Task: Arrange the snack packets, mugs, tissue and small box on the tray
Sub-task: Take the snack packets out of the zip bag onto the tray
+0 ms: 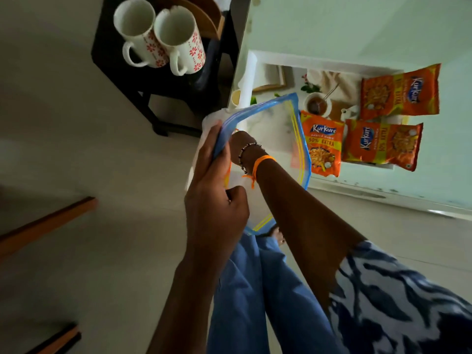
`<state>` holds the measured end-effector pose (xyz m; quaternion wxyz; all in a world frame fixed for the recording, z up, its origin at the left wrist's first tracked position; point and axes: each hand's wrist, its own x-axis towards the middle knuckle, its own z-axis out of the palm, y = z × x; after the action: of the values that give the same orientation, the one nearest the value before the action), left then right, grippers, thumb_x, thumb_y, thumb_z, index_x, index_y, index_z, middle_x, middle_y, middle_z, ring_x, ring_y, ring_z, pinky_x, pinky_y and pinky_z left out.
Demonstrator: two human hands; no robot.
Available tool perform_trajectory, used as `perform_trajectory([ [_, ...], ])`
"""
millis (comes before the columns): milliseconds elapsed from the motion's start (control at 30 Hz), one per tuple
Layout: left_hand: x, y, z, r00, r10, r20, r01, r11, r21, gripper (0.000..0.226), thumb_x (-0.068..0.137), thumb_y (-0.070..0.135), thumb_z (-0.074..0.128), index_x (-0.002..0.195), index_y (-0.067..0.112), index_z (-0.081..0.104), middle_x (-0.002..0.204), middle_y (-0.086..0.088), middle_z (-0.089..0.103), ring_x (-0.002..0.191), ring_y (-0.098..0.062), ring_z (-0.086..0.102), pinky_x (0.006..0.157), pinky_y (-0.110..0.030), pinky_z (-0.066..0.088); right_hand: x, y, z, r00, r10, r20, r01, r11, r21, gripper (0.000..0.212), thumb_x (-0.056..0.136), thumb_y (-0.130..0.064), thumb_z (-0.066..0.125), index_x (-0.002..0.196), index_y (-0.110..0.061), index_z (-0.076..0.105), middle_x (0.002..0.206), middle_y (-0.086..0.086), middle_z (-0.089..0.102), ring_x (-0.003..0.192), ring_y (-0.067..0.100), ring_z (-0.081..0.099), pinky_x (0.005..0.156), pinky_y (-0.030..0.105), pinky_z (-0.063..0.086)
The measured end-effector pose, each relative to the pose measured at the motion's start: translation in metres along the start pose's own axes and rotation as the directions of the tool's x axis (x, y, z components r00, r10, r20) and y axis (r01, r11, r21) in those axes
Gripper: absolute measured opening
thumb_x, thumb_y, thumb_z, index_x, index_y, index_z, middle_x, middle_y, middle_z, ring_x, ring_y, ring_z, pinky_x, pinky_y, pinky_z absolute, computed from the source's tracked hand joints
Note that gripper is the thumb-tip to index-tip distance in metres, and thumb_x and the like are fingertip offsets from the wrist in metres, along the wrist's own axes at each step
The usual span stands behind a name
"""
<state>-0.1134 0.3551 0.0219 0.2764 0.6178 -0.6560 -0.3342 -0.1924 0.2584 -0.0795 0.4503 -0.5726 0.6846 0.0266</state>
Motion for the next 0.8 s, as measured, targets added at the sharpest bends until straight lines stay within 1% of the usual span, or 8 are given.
perform_trajectory([
  [67, 0.006, 0.002, 0.003, 0.997, -0.020, 0.074, 0.017, 0.999, 0.041, 0.078, 0.070, -0.014, 0.047, 0.141, 0.014, 0.034, 0.153, 0.002, 0.028, 0.133, 0.007, 0.024, 0.093, 0.007, 0.020, -0.007, 0.002, -0.007, 0.995, -0.014, -0.096, 0.016, 1.000, 0.025, 0.033, 0.092, -0.014, 0.041, 0.119, -0.002, 0.056, 0.128, 0.022, 0.056, 0.119, 0.037, 0.052, 0.098, 0.038, 0.042],
  [133, 0.013, 0.003, 0.008, 0.994, -0.051, 0.101, 0.042, 0.995, 0.085, 0.081, 0.070, -0.012, 0.047, 0.143, 0.019, 0.029, 0.154, 0.006, 0.023, 0.124, 0.018, 0.016, 0.089, 0.010, 0.019, -0.016, 0.008, -0.021, 0.977, 0.046, -0.209, -0.003, 0.980, 0.200, 0.025, 0.085, -0.014, 0.051, 0.102, -0.007, 0.068, 0.113, 0.019, 0.067, 0.108, 0.035, 0.060, 0.093, 0.036, 0.048],
  [233, 0.027, 0.010, 0.018, 0.989, -0.068, 0.133, 0.050, 0.989, 0.139, 0.080, 0.074, -0.009, 0.049, 0.144, 0.022, 0.026, 0.155, 0.007, 0.021, 0.126, 0.004, 0.021, 0.087, -0.001, 0.023, -0.040, 0.024, -0.049, 0.960, 0.128, -0.249, 0.025, 0.848, 0.530, 0.024, 0.080, -0.002, 0.053, 0.095, -0.004, 0.072, 0.108, 0.021, 0.069, 0.098, 0.030, 0.064, 0.093, 0.044, 0.051],
  [300, 0.036, 0.015, 0.025, 0.985, -0.074, 0.155, 0.051, 0.988, 0.146, 0.077, 0.075, -0.006, 0.050, 0.143, 0.021, 0.028, 0.155, 0.005, 0.021, 0.122, -0.004, 0.022, 0.083, -0.007, 0.025, -0.059, 0.039, -0.071, 0.936, 0.161, -0.314, 0.078, 0.773, 0.630, 0.025, 0.078, 0.004, 0.053, 0.094, -0.001, 0.072, 0.101, 0.022, 0.070, 0.090, 0.028, 0.063, 0.090, 0.048, 0.052],
  [433, 0.052, 0.026, 0.043, 0.971, -0.153, 0.185, 0.105, 0.964, 0.244, 0.075, 0.077, -0.003, 0.049, 0.145, 0.016, 0.025, 0.156, 0.004, 0.018, 0.124, -0.017, 0.037, 0.088, -0.022, 0.027, -0.095, 0.073, -0.103, 0.823, 0.283, -0.493, 0.199, 0.668, 0.717, 0.026, 0.071, 0.002, 0.054, 0.084, -0.011, 0.073, 0.081, 0.008, 0.067, 0.073, 0.016, 0.059, 0.078, 0.042, 0.050],
  [600, 0.064, 0.037, 0.064, 0.946, -0.202, 0.255, 0.116, 0.941, 0.317, 0.078, 0.077, -0.005, 0.045, 0.147, 0.016, 0.018, 0.158, 0.007, 0.009, 0.124, -0.025, 0.043, 0.081, -0.020, 0.027, -0.112, 0.121, -0.126, 0.699, 0.561, -0.443, 0.322, 0.306, 0.896, 0.035, 0.080, 0.006, 0.054, 0.066, -0.023, 0.069, 0.067, -0.007, 0.069, 0.073, 0.012, 0.063, 0.071, 0.027, 0.054],
  [733, 0.079, 0.039, 0.077, 0.929, -0.216, 0.299, 0.103, 0.930, 0.352, 0.078, 0.078, -0.004, 0.046, 0.147, 0.015, 0.016, 0.158, 0.007, 0.007, 0.122, -0.029, 0.047, 0.087, -0.030, 0.038, -0.080, 0.149, -0.140, 0.705, 0.570, -0.423, 0.134, 0.477, 0.868, 0.031, 0.082, 0.010, 0.044, 0.102, -0.011, 0.055, 0.093, 0.008, 0.060, 0.077, 0.018, 0.058, 0.067, 0.026, 0.053],
  [800, 0.089, 0.038, 0.080, 0.921, -0.229, 0.314, 0.103, 0.923, 0.371, 0.078, 0.078, -0.005, 0.046, 0.147, 0.015, 0.014, 0.158, 0.006, 0.007, 0.123, -0.030, 0.046, 0.089, -0.032, 0.039, -0.056, 0.157, -0.154, 0.756, 0.503, -0.418, -0.039, 0.673, 0.739, 0.032, 0.086, 0.004, 0.047, 0.116, -0.008, 0.048, 0.109, 0.018, 0.061, 0.086, 0.025, 0.060, 0.066, 0.027, 0.052],
])
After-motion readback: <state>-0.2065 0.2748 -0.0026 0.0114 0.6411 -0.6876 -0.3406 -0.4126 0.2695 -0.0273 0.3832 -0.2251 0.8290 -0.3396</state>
